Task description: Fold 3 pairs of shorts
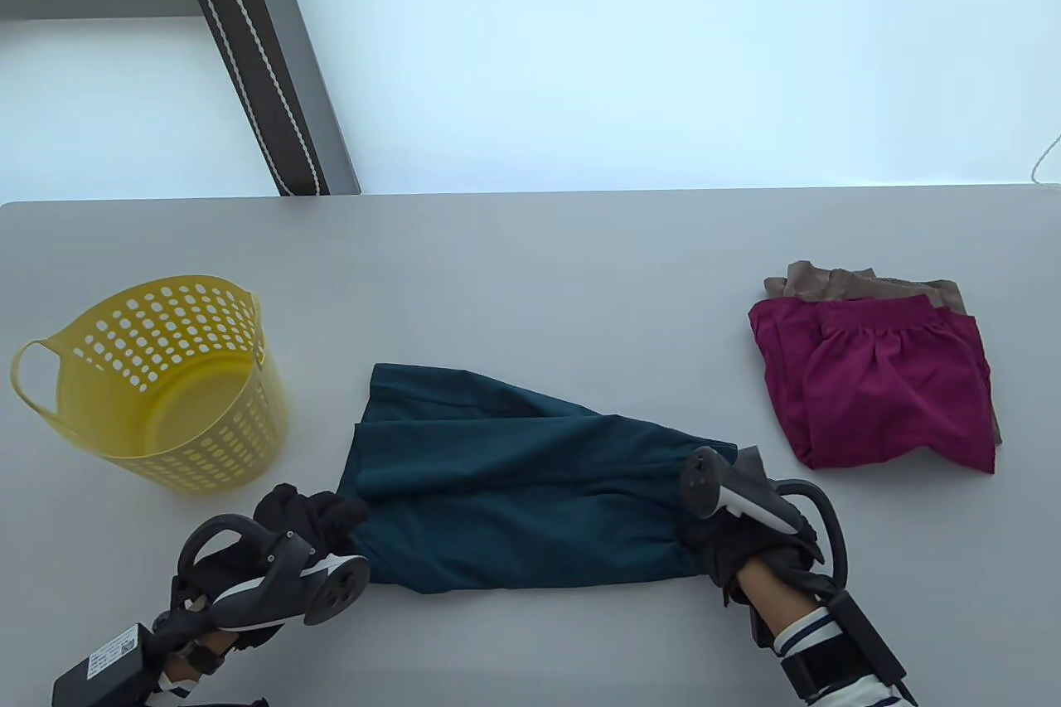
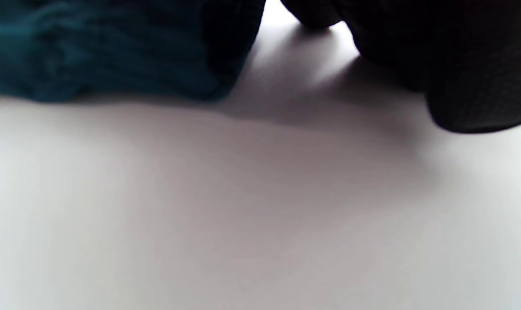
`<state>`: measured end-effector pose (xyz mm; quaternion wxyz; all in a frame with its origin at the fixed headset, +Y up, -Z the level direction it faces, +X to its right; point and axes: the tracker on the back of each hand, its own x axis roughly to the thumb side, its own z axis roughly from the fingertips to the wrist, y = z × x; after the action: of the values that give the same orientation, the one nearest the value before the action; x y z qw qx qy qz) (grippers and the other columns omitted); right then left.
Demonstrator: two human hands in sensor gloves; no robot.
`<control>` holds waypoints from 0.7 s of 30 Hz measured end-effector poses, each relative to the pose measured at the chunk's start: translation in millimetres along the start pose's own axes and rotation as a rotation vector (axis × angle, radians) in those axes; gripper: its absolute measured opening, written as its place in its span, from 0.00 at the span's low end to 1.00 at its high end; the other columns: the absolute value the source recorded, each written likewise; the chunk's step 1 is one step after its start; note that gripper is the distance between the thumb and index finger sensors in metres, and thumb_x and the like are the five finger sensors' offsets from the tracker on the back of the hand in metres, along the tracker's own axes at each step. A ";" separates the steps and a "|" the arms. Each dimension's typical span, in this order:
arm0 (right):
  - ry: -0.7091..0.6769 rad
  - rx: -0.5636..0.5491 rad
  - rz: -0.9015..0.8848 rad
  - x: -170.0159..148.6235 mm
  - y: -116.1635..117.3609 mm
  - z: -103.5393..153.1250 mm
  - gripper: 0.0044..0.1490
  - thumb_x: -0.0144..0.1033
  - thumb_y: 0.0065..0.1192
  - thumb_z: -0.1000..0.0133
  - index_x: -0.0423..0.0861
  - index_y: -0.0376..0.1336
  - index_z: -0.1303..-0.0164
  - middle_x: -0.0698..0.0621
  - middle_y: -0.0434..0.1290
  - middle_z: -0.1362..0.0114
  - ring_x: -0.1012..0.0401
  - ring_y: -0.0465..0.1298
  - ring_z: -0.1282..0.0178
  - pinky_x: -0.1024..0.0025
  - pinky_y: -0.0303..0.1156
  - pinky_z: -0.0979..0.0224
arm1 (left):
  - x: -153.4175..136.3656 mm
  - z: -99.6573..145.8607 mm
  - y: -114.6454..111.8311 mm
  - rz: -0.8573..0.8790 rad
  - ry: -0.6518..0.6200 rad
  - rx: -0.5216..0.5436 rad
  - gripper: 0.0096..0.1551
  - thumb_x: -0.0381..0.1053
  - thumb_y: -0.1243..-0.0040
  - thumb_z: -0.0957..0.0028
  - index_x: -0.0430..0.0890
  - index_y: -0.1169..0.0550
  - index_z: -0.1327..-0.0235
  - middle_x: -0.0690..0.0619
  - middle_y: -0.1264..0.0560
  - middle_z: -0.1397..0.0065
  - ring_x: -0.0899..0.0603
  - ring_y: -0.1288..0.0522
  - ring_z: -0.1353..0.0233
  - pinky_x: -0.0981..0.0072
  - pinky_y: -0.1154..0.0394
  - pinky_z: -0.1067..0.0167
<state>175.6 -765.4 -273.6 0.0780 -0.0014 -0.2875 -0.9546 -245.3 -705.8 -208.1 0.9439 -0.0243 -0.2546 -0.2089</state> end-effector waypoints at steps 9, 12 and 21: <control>0.147 -0.286 -0.065 -0.1 -7.1 0.2 0.50 0.48 0.52 0.46 0.17 0.51 0.35 0.24 0.77 0.59 0.46 0.86 0.73 0.67 0.85 0.72 | -0.7 -0.3 1.0 0.005 0.010 -0.014 0.29 0.58 0.55 0.47 0.51 0.32 0.33 0.55 0.22 0.34 0.53 0.15 0.41 0.49 0.24 0.31; 0.169 -0.298 -0.227 -14.5 -8.8 -1.2 0.49 0.47 0.59 0.49 0.21 0.52 0.35 0.28 0.76 0.59 0.52 0.85 0.74 0.70 0.83 0.72 | -1.5 -1.1 2.1 -0.003 0.023 -0.003 0.29 0.58 0.55 0.47 0.51 0.32 0.33 0.55 0.23 0.33 0.53 0.15 0.41 0.49 0.24 0.31; 0.196 -0.495 -0.571 -47.2 -32.5 13.5 0.43 0.40 0.69 0.53 0.30 0.57 0.36 0.35 0.75 0.58 0.56 0.80 0.75 0.69 0.78 0.70 | -0.3 3.4 8.7 -0.016 0.006 0.039 0.30 0.59 0.55 0.48 0.51 0.32 0.33 0.55 0.22 0.33 0.53 0.15 0.41 0.48 0.24 0.31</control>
<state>216.8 -724.2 -282.4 -0.1664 0.1511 -0.0286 -0.9740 -243.6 -697.2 -204.8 0.9432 -0.0030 -0.2562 -0.2116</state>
